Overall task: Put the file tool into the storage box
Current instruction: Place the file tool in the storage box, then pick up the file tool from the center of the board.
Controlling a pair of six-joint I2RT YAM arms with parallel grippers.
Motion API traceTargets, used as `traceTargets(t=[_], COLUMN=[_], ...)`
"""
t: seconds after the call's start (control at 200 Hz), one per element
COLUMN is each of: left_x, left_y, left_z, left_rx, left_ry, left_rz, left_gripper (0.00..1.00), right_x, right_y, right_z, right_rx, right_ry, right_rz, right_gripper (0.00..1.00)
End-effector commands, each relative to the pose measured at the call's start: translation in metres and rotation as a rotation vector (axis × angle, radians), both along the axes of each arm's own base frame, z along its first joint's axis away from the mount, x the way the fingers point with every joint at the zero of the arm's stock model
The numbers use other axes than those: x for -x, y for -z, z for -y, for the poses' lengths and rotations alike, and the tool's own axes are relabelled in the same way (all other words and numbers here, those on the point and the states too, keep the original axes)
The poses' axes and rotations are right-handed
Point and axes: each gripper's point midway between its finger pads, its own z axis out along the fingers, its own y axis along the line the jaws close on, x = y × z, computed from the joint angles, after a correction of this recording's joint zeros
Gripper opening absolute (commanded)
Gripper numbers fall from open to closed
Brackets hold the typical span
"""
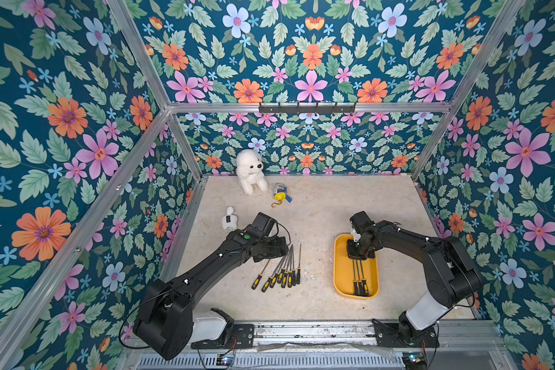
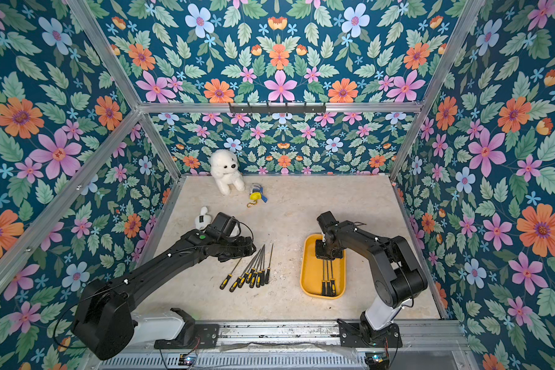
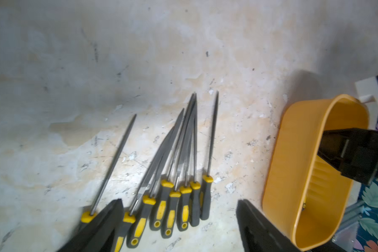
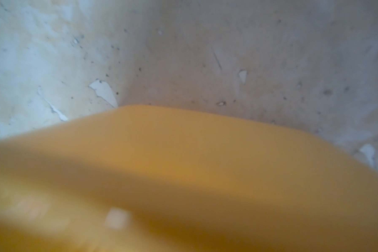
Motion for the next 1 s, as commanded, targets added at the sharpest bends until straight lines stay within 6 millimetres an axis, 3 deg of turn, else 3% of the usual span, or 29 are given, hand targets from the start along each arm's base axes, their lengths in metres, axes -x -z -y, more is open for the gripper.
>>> traceTargets(t=[0.0,0.135,0.265,0.415,0.515,0.765,0.995], left_x=[0.011,0.025,0.043,0.061,0.066,0.078,0.085], left_y=[0.014,0.029,0.04,0.054,0.059,0.073,0.086], left_z=[-0.029,-0.059,-0.082,-0.089,-0.088,-0.073,-0.075], left_rx=[-0.137,-0.299,-0.422,-0.453,-0.45,-0.411,-0.424], left_ry=[-0.068,-0.106,-0.113,-0.093,-0.075,-0.009,0.001], left_rz=[-0.061,-0.134,-0.209,-0.271,-0.286,-0.321,-0.349], left_gripper=[0.87,0.85,0.75,0.63,0.53,0.48,0.43], right_x=[0.002,-0.004,-0.014,-0.03,-0.038,-0.039,-0.037], right_y=[-0.01,-0.03,-0.06,-0.096,-0.109,-0.104,-0.098], right_z=[0.01,0.009,0.005,-0.004,-0.01,-0.014,-0.014], right_rx=[0.041,0.028,0.008,-0.034,-0.063,-0.068,-0.07], right_ry=[0.017,0.026,0.032,0.033,0.032,0.028,0.032], right_rz=[0.018,0.054,0.106,0.172,0.197,0.175,0.166], right_gripper=[0.28,0.36,0.38,0.39,0.39,0.39,0.39])
